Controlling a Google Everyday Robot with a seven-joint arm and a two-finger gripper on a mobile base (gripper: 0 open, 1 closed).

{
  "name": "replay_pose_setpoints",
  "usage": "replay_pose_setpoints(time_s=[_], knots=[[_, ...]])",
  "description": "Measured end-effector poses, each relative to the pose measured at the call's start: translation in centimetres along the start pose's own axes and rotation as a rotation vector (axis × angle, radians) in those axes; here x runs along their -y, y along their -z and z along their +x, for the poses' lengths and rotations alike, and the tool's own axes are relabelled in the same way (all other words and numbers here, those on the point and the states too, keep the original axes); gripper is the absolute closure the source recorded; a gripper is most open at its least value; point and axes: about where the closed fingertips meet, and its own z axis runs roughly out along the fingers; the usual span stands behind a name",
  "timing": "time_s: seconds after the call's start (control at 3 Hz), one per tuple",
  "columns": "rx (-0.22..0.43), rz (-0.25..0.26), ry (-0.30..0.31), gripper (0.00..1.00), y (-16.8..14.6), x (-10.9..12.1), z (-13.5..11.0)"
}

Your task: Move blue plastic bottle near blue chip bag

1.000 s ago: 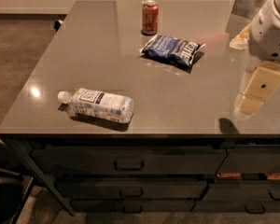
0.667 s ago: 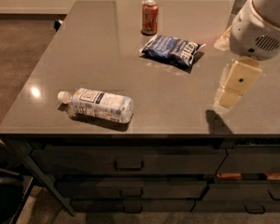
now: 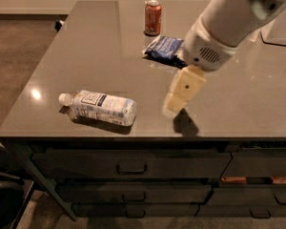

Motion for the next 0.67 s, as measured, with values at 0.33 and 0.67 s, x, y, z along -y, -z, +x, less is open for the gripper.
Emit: replay_pose_setpoints(time_s=[0.33, 0.67], knots=[[0.049, -0.032, -0.001, 0.0, -3.7, -1.6, -3.8], [0.06, -0.062, 0.032, 0.0, -7.5, -3.2, -7.3]])
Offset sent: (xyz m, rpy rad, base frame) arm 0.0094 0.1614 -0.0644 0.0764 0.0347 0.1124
